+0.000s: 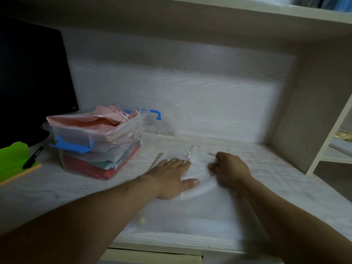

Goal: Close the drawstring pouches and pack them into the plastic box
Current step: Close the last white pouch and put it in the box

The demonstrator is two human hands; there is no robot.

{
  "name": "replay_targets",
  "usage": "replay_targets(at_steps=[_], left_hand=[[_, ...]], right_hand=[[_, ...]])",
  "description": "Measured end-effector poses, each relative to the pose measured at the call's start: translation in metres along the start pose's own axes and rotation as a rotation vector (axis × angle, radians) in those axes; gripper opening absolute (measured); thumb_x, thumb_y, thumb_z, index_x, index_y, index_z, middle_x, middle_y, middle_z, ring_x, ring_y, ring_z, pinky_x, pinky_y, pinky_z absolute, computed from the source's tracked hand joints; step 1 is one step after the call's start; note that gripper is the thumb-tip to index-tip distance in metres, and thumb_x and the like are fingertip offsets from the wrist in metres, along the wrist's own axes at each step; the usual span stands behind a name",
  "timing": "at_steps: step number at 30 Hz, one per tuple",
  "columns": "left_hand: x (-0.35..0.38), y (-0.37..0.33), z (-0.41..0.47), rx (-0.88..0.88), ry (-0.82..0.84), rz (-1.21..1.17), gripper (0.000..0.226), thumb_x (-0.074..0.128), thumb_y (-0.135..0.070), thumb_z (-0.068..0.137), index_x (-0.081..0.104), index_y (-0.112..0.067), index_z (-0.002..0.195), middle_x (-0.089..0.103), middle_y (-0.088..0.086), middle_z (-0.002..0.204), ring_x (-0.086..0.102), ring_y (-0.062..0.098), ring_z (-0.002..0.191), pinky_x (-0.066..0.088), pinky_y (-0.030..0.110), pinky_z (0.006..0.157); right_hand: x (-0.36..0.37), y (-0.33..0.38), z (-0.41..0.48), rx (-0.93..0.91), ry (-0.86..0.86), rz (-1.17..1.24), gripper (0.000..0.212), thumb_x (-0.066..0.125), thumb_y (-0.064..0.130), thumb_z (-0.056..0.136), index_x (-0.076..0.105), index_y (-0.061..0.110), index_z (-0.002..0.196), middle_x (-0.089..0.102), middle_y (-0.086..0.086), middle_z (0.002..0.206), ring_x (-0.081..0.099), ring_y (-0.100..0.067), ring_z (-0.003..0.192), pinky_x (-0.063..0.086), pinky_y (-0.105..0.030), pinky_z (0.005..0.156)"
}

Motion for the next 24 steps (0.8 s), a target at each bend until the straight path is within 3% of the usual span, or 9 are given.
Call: replay_targets(at_steps=[2, 5, 7, 10, 13, 15, 18, 22, 24], left_hand=[[-0.009, 0.001, -0.006, 0.015, -0.312, 0.035, 0.058, 0.046, -0.067, 0.098, 0.051, -0.03, 0.143, 0.048, -0.005, 0.151, 0.041, 0.023, 0.144, 0.027, 0.036, 0.118], [-0.025, 0.019, -0.015, -0.232, -0.665, 0.004, 0.045, 0.057, -0.06, 0.094, 0.058, -0.024, 0.121, 0.056, 0.001, 0.128, 0.053, 0.027, 0.122, 0.041, 0.041, 0.104], [-0.03, 0.04, -0.017, -0.468, -0.504, -0.12, 0.068, 0.058, -0.067, 0.089, 0.054, -0.016, 0.134, 0.051, 0.01, 0.142, 0.05, 0.033, 0.13, 0.043, 0.042, 0.107], [-0.033, 0.06, -0.019, -0.556, -0.245, -0.281, 0.085, 0.062, -0.072, 0.083, 0.053, -0.009, 0.14, 0.053, 0.013, 0.146, 0.057, 0.033, 0.127, 0.049, 0.036, 0.1], [-0.04, 0.065, -0.028, -0.496, -0.144, -0.419, 0.057, 0.078, -0.057, 0.081, 0.065, -0.013, 0.115, 0.068, 0.002, 0.11, 0.066, 0.016, 0.091, 0.049, 0.024, 0.069], [-0.04, 0.063, -0.031, -0.389, -0.089, -0.572, 0.031, 0.086, -0.032, 0.079, 0.071, -0.013, 0.098, 0.074, -0.003, 0.09, 0.072, 0.016, 0.083, 0.052, 0.022, 0.064], [-0.039, 0.059, -0.035, -0.266, -0.097, -0.652, 0.014, 0.079, -0.009, 0.086, 0.074, -0.022, 0.09, 0.077, -0.01, 0.085, 0.074, 0.009, 0.082, 0.055, 0.019, 0.067], [-0.031, 0.066, -0.034, -0.206, -0.317, -0.753, 0.018, 0.068, -0.02, 0.096, 0.074, -0.027, 0.111, 0.077, -0.008, 0.102, 0.073, 0.016, 0.096, 0.06, 0.034, 0.086], [-0.028, 0.065, -0.037, -0.2, -0.382, -0.79, 0.013, 0.065, -0.024, 0.099, 0.072, -0.028, 0.109, 0.076, -0.006, 0.097, 0.071, 0.017, 0.089, 0.058, 0.032, 0.076]], right_hand=[[0.007, -0.001, -0.004, -0.025, -0.082, -0.032, 0.037, 0.062, 0.048, 0.096, 0.046, 0.02, 0.079, 0.057, 0.006, 0.078, 0.06, -0.03, 0.085, 0.042, -0.036, 0.064], [0.0, 0.0, -0.007, -0.001, -0.032, 0.185, 0.034, 0.061, 0.058, 0.095, 0.056, 0.024, 0.093, 0.063, 0.006, 0.087, 0.063, -0.023, 0.083, 0.051, -0.037, 0.073], [-0.015, 0.001, -0.011, 0.042, 0.035, 0.23, 0.047, 0.059, 0.064, 0.094, 0.066, 0.018, 0.1, 0.069, -0.001, 0.091, 0.066, -0.023, 0.083, 0.051, -0.035, 0.074], [-0.035, -0.009, -0.023, 0.146, 0.234, 0.362, 0.055, 0.067, 0.059, 0.092, 0.075, 0.005, 0.083, 0.069, -0.009, 0.07, 0.062, -0.026, 0.056, 0.046, -0.028, 0.052], [-0.038, -0.023, -0.033, 0.177, 0.429, 0.52, 0.029, 0.082, 0.034, 0.086, 0.073, 0.007, 0.077, 0.059, -0.012, 0.063, 0.046, -0.023, 0.049, 0.033, -0.026, 0.046], [-0.034, -0.027, -0.034, 0.13, 0.41, 0.522, 0.017, 0.081, 0.015, 0.085, 0.069, 0.011, 0.074, 0.058, -0.009, 0.063, 0.046, -0.018, 0.048, 0.032, -0.024, 0.046], [-0.026, -0.026, -0.037, 0.095, 0.309, 0.661, 0.016, 0.075, 0.003, 0.089, 0.063, 0.01, 0.08, 0.063, -0.013, 0.066, 0.054, -0.018, 0.052, 0.04, -0.027, 0.051], [-0.026, -0.032, -0.045, 0.098, 0.3, 0.841, 0.011, 0.072, 0.013, 0.094, 0.067, 0.006, 0.101, 0.074, -0.028, 0.094, 0.063, -0.029, 0.069, 0.048, -0.036, 0.063], [-0.026, -0.033, -0.049, 0.094, 0.401, 0.878, 0.015, 0.071, 0.012, 0.095, 0.072, 0.008, 0.109, 0.073, -0.023, 0.089, 0.059, -0.024, 0.06, 0.044, -0.028, 0.052]])
Point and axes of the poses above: each hand's wrist, its own z-axis towards the middle knuckle, its own x-axis out of the palm, y = z × x, the point moved 2 cm from there along z, towards the middle knuckle
